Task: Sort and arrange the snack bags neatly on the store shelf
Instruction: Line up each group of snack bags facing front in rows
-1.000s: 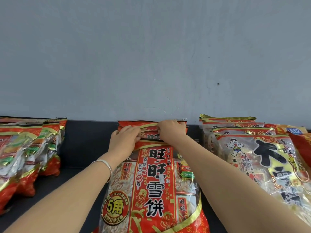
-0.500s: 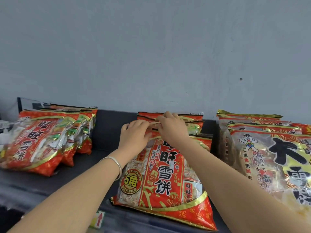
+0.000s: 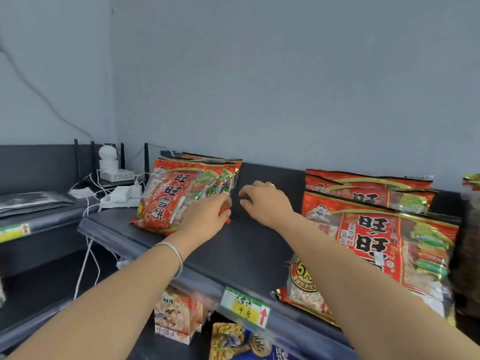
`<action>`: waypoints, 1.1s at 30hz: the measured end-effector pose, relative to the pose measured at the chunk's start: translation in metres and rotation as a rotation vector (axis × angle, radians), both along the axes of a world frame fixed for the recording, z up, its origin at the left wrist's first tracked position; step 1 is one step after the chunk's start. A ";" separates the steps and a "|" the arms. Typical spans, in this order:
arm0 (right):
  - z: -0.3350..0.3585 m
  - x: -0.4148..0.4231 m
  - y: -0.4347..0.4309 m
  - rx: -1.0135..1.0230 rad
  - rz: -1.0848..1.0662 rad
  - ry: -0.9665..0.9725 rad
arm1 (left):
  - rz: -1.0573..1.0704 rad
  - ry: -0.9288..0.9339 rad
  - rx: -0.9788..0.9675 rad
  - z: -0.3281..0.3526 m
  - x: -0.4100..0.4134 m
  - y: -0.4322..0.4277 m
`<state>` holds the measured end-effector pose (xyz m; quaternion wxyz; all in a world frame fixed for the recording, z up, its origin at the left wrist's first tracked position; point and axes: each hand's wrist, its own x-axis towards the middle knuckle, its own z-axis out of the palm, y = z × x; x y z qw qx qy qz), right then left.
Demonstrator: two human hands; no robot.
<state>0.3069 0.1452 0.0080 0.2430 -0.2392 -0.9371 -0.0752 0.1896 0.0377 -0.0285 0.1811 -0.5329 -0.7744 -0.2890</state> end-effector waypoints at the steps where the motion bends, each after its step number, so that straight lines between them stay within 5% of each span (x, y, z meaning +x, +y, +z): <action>1: 0.000 -0.013 -0.003 -0.004 0.001 0.002 | 0.001 0.007 0.003 0.001 -0.013 -0.004; 12: 0.003 -0.125 -0.014 -0.079 -0.097 0.099 | -0.065 -0.004 0.032 0.009 -0.150 -0.009; 21: 0.029 -0.170 0.018 0.034 -0.118 0.233 | -0.119 0.011 0.093 0.030 -0.193 0.030; 33: 0.063 -0.223 0.075 0.043 -0.184 0.175 | -0.069 0.035 0.130 0.057 -0.239 0.072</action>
